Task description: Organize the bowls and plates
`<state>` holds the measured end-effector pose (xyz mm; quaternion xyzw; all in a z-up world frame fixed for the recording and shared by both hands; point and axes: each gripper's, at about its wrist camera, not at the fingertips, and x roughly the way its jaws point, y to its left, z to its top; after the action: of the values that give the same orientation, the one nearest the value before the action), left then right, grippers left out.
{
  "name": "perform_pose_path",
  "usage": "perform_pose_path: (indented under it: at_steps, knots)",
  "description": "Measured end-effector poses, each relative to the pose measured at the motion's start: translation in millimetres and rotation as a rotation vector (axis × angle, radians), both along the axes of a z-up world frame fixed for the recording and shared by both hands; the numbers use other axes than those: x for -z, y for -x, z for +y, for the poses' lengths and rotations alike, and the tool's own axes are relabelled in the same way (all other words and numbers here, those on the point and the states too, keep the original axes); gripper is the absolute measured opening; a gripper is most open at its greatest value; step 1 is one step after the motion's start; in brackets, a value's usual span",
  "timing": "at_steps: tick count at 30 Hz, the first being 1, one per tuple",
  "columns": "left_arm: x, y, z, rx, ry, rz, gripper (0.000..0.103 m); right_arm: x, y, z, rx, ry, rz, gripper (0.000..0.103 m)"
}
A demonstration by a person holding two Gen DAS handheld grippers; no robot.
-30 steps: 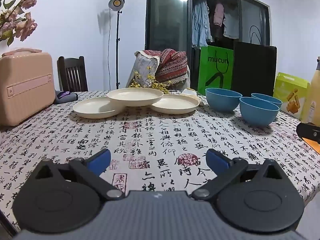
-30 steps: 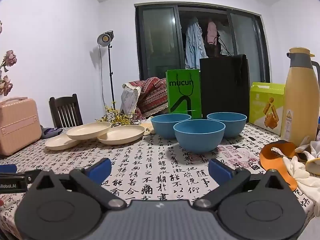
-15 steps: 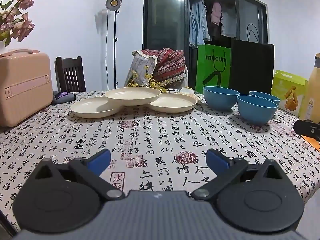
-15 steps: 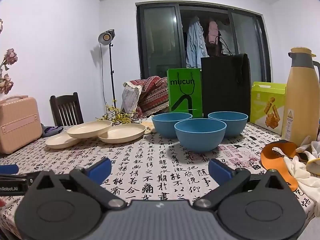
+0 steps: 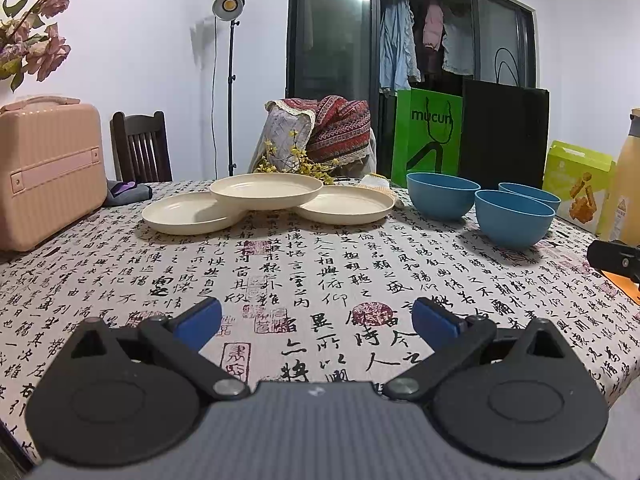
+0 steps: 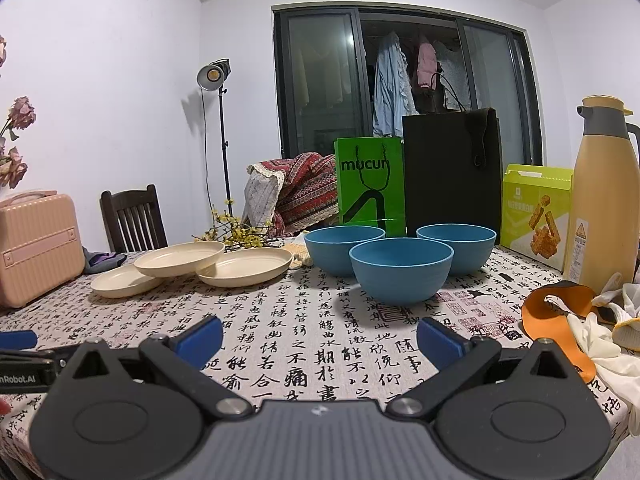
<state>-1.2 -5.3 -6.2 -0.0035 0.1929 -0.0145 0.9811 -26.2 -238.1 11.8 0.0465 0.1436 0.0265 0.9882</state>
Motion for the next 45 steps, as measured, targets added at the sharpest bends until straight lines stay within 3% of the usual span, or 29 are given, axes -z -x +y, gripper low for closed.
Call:
perform_pose_path:
  at_steps: [45]
  knots:
    - [-0.4, 2.0, 3.8, -0.006, 0.02, -0.004, 0.103, 3.0, -0.1, 2.0, -0.001, -0.003, 0.008, 0.103]
